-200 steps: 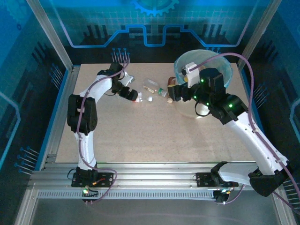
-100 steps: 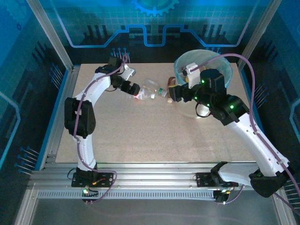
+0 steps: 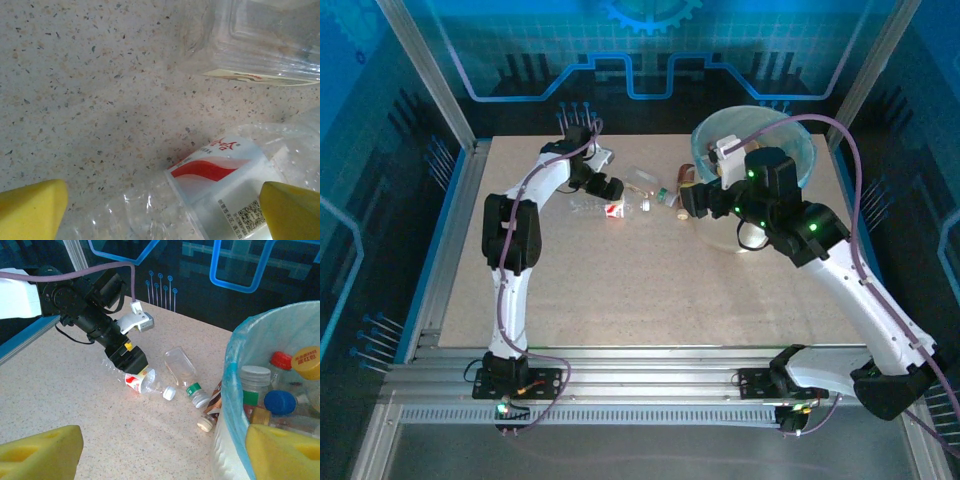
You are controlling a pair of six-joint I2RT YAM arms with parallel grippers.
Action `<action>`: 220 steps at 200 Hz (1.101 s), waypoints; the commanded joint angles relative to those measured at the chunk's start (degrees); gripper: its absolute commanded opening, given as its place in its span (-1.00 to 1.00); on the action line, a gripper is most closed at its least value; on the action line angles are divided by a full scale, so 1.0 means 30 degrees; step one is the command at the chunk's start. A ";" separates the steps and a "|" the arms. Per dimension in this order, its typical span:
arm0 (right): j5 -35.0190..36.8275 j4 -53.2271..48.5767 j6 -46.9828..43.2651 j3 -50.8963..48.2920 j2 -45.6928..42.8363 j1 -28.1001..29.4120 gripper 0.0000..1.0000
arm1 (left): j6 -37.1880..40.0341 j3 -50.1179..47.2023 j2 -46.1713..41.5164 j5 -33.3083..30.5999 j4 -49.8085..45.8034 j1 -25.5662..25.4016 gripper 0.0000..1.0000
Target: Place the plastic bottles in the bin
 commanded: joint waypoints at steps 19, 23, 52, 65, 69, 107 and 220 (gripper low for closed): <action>0.0024 -0.0045 -0.0382 0.0106 0.0255 0.0280 0.72 | -0.0309 -0.1662 -0.1051 0.0543 -0.0934 -0.0232 0.98; -0.0026 -0.0036 -0.0350 0.0083 0.0253 0.0284 0.72 | -0.0272 -0.2016 -0.1232 0.0600 -0.0929 -0.0280 0.98; -0.0316 0.0140 -0.0231 -0.0056 0.0251 0.0288 0.72 | 0.0038 -0.4600 -0.2872 0.1025 -0.0662 -0.0763 0.98; -0.0403 0.0140 -0.0203 -0.0050 0.0219 0.0272 0.72 | 0.0105 -0.5674 -0.3553 0.1231 -0.0541 -0.1002 0.98; -0.0417 0.0140 -0.0203 -0.0077 0.0178 0.0292 0.72 | 0.0081 -0.5968 -0.3759 0.1295 -0.0525 -0.1084 0.98; -0.0401 0.0162 -0.0284 -0.0389 -0.0281 0.0288 0.72 | -0.0174 -0.8228 -0.5401 0.0962 -0.0527 -0.1827 0.98; 0.0349 0.0168 -0.0202 -0.2676 -0.3362 0.0185 0.79 | -0.2659 -1.3213 -1.0067 -0.1109 0.0644 -0.3116 0.98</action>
